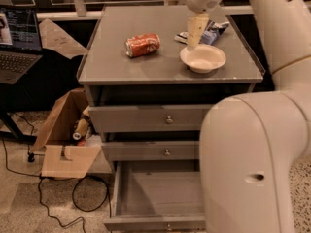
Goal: Place coke can into bottom drawer
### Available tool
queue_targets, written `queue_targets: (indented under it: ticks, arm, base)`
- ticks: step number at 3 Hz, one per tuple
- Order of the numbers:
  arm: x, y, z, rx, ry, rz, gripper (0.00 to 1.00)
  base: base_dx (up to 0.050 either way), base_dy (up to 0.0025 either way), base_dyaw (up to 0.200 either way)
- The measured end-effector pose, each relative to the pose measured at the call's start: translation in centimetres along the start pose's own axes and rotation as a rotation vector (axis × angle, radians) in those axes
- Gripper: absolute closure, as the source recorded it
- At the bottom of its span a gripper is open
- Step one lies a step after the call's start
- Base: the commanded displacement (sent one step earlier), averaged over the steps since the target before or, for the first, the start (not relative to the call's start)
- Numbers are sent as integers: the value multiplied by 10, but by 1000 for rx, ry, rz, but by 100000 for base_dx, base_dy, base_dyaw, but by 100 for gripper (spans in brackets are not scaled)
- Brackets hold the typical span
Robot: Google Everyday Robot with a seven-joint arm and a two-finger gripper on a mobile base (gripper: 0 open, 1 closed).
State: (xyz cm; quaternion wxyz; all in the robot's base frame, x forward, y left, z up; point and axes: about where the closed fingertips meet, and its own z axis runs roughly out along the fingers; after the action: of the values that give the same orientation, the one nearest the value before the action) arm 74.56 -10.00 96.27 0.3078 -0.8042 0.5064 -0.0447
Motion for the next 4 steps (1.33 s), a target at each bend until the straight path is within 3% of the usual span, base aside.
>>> queue_targets:
  ticks: [2,4]
  arm:
    - [-15,-30,33,22,-9,-59,0]
    - [-35,-43,64,13,-35,-120,0]
  base:
    - [0,0,0]
    - [0,0,0]
